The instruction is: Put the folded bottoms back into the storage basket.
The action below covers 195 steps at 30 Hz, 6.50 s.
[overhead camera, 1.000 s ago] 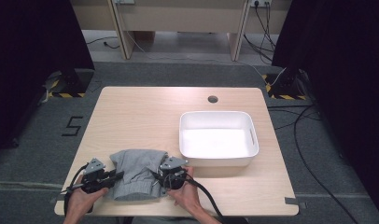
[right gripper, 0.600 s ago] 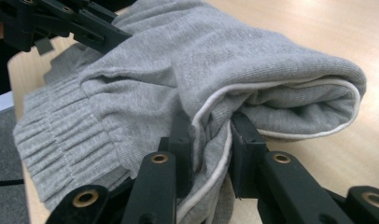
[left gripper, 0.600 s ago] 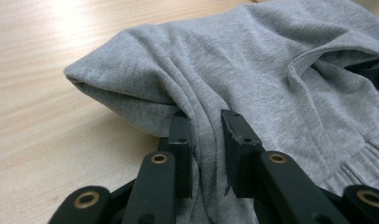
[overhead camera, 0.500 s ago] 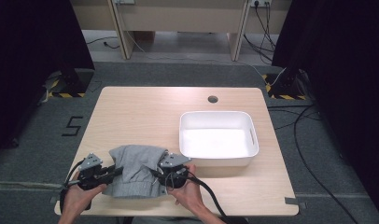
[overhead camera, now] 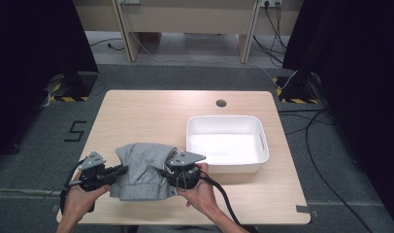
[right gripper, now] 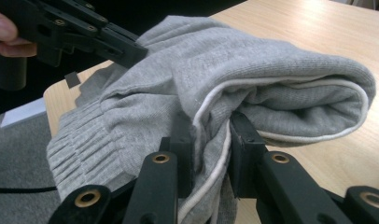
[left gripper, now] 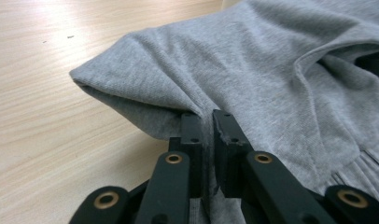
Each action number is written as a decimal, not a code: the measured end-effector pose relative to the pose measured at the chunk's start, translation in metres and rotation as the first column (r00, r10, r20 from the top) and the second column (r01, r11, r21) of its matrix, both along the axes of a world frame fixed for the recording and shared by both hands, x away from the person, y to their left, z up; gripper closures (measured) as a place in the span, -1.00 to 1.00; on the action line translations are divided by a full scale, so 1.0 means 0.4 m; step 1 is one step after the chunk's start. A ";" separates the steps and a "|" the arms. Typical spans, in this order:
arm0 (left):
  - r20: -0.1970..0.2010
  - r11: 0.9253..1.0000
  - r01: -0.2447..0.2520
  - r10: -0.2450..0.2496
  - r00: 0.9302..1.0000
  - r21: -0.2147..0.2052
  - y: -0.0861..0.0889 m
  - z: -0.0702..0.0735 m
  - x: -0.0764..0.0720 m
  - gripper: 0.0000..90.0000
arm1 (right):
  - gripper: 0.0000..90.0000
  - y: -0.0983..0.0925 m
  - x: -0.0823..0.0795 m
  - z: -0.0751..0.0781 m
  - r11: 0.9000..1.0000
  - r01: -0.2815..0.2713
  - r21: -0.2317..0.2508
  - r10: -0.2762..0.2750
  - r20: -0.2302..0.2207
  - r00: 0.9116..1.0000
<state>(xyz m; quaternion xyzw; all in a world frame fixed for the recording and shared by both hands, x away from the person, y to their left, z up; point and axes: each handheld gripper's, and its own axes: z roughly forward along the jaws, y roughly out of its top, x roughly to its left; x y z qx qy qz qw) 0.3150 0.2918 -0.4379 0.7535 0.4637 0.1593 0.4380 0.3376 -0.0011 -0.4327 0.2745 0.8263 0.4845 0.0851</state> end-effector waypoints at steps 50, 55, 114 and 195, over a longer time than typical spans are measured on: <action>0.052 0.979 0.198 -0.196 0.979 -0.045 -0.395 0.179 0.252 0.85 | 0.67 -0.411 0.151 0.196 0.973 0.229 -0.012 -0.229 0.019 0.973; 0.039 0.977 0.207 -0.205 0.978 -0.049 -0.446 0.171 0.280 0.85 | 0.67 -0.455 0.171 0.189 0.967 0.252 -0.023 -0.252 0.012 0.968; -0.158 0.973 0.224 -0.211 0.964 0.064 -0.604 -0.005 0.384 0.80 | 0.63 -0.542 0.279 -0.007 0.931 0.316 -0.184 -0.343 -0.138 0.929; -0.081 0.978 0.207 -0.207 0.975 -0.005 -0.443 0.090 0.270 -0.56 | -0.26 -0.586 0.138 0.086 0.924 0.377 -0.068 -0.382 -0.072 0.921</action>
